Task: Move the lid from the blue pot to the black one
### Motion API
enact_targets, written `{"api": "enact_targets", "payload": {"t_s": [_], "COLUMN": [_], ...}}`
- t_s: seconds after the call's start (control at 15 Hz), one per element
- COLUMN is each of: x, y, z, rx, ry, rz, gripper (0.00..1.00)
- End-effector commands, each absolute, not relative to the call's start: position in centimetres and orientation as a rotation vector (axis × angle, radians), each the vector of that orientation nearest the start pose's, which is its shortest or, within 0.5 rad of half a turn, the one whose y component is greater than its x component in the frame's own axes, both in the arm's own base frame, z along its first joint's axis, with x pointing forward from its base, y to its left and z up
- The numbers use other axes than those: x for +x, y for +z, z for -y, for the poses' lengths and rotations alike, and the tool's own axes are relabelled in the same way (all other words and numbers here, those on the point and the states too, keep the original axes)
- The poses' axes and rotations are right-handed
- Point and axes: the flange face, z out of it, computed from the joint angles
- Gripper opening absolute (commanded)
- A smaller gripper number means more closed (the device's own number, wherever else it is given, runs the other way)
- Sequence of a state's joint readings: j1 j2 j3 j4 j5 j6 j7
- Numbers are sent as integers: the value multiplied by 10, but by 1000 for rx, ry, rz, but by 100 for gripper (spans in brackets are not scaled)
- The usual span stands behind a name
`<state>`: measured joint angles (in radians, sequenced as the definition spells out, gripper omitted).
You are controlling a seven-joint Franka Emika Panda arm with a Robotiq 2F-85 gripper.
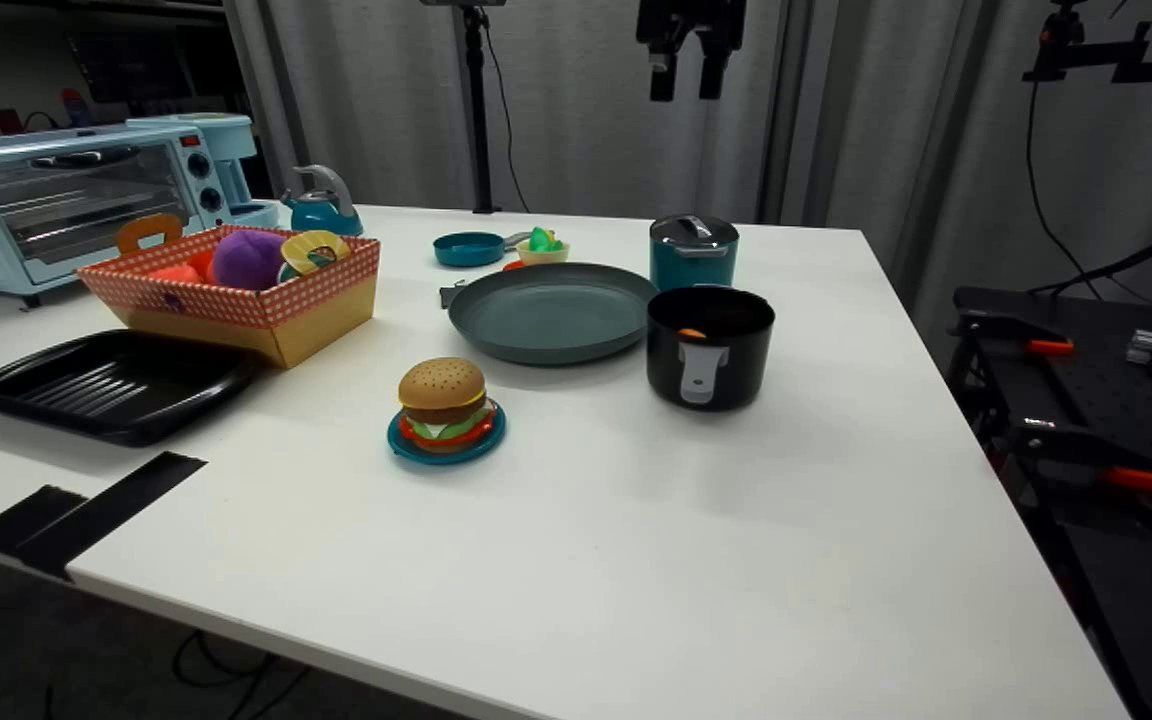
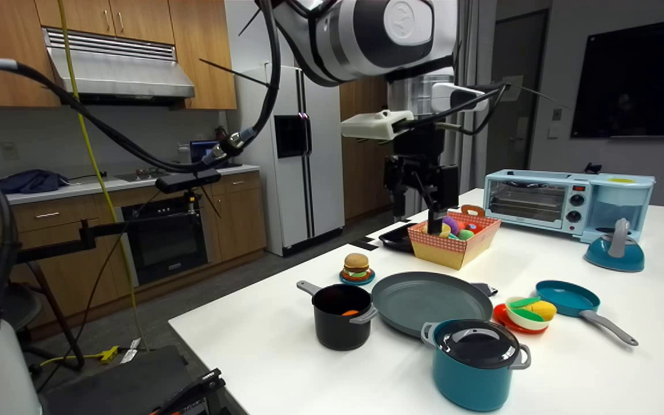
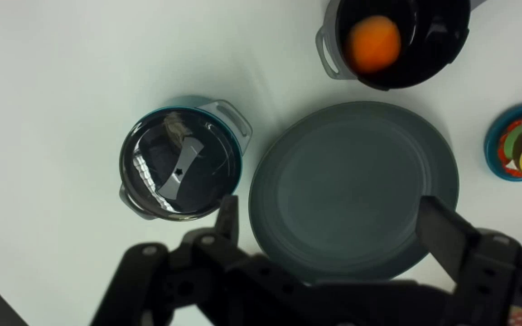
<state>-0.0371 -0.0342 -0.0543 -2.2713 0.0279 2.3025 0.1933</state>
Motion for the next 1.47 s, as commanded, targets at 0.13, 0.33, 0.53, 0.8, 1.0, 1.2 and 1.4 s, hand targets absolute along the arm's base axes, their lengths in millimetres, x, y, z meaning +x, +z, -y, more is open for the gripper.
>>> {"api": "enact_targets", "payload": {"t_s": [0.13,0.33,0.53,0.8,1.0,1.2,1.4], "x": [545,550,544,533,529,532,532], "y": [364,353,342,335,328,318,308], "z": [59,68,83,101,104,103,109], "rx": [-2958,-2866,-2789,-2739,-2713,-2694,-2674], "ry": [-241,-298,-341,-339,-312,-296,-285], "rz": [-900,-1115,-1335,-1574,-1676,-1715,-1747], "gripper": [100,100,100,100,100,100,100]}}
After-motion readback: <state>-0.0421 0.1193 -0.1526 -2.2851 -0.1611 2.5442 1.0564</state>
